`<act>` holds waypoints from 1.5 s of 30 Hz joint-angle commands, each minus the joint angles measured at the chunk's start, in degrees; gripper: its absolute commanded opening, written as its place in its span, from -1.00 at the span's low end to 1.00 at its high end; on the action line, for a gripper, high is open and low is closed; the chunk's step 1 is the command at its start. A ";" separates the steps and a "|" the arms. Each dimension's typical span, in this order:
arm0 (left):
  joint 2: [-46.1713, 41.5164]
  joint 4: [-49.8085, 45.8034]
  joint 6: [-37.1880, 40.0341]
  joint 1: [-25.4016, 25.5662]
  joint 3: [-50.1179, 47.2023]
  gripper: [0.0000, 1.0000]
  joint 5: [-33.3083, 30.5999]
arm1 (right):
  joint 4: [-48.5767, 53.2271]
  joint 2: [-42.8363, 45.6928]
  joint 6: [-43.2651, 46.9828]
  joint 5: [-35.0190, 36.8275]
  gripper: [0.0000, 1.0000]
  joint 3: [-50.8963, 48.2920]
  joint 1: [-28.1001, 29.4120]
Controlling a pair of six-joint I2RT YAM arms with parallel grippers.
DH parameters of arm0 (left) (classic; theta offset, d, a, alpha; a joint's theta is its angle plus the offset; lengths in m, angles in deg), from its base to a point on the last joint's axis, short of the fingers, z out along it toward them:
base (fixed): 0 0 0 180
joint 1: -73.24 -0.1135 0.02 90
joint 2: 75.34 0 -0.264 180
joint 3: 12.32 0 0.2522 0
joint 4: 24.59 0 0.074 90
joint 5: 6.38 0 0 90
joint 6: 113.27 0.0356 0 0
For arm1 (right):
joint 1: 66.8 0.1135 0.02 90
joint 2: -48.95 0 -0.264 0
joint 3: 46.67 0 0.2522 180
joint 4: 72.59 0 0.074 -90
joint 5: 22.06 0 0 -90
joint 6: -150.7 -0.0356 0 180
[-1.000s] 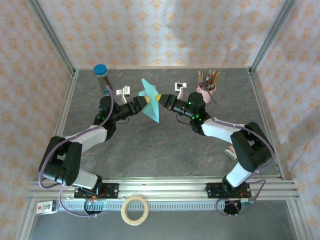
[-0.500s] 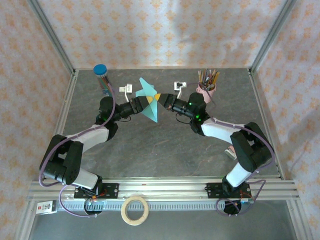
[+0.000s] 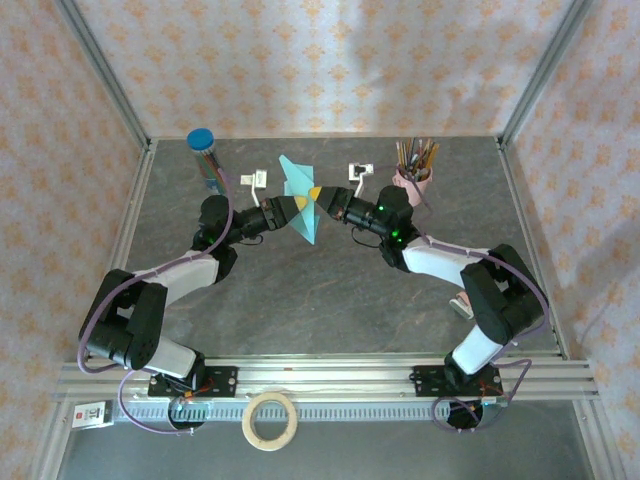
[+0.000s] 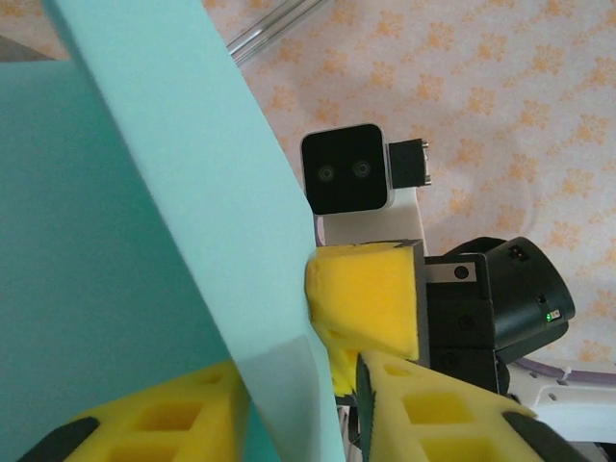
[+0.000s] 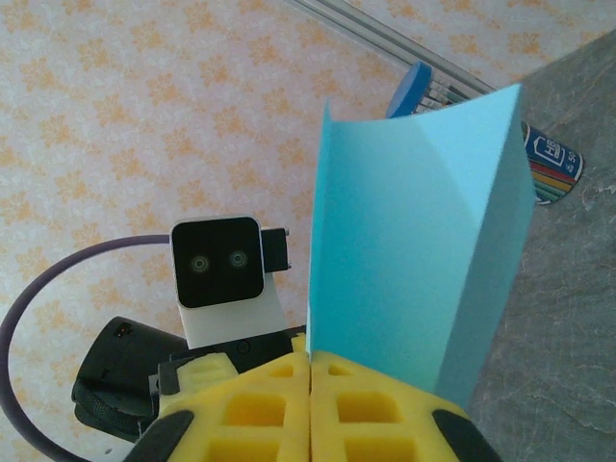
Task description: Fold a paper plane with a square sheet of paper (pick it up from the middle)
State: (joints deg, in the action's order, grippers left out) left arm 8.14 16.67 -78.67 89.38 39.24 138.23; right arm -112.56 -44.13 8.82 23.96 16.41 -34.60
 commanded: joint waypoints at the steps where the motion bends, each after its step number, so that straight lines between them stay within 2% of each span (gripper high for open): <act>1: -1.20 1.21 1.96 0.34 -0.12 -0.46 -1.05 | -3.10 0.60 -0.02 -0.88 -0.80 -0.56 0.31; 3: -1.05 -1.37 3.08 0.38 0.79 -0.54 -1.30 | -2.14 1.03 0.43 -0.53 -0.69 -0.54 0.17; 6: -1.16 -5.64 5.74 0.37 2.00 -0.66 -2.30 | 1.35 2.41 1.58 1.06 -0.44 -0.62 -0.54; 10: -1.47 -13.75 10.71 0.21 4.12 -0.73 -4.35 | 5.71 5.20 3.86 4.18 -0.21 -1.65 -2.03; 12: -1.39 -21.25 14.65 -0.03 6.28 -0.74 -7.31 | 8.59 7.00 5.50 6.59 -0.06 -2.32 -2.78; 14: -1.05 -32.28 20.78 -0.04 9.84 -0.78 -12.60 | 10.86 9.07 7.04 9.59 0.10 -3.54 -3.56; 16: -0.56 -40.47 26.09 0.16 12.71 -0.80 -18.06 | 13.56 10.78 8.76 12.16 0.18 -4.23 -4.24; 19: 0.50 -51.55 32.06 0.92 17.37 -0.81 -28.78 | 21.41 12.60 13.41 17.36 0.21 -3.42 -4.61; 22: 2.38 -61.98 36.87 3.14 22.96 -0.81 -42.81 | 27.20 14.06 17.03 22.23 0.21 -2.84 -4.67; 26: 7.10 -72.51 40.78 7.36 29.76 -0.81 -62.92 | 29.57 16.06 18.52 28.31 0.22 -4.17 -4.69; 29: 11.42 -76.98 42.66 10.41 33.30 -0.81 -71.98 | 30.31 17.19 18.63 31.58 0.23 -5.32 -4.86; 35: 20.33 -81.57 44.48 15.54 37.50 -0.82 -84.11 | 32.70 18.25 18.67 35.71 0.23 -6.38 -5.30; 45: 29.98 -83.36 42.40 18.32 36.59 -0.83 -89.71 | 34.85 19.44 17.86 38.14 0.25 -8.10 -6.01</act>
State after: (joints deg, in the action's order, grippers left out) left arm 36.56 -63.68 -36.27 106.85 75.13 53.88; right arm -78.88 -25.75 26.33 59.98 8.98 -40.24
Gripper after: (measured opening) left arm 0.083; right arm 0.624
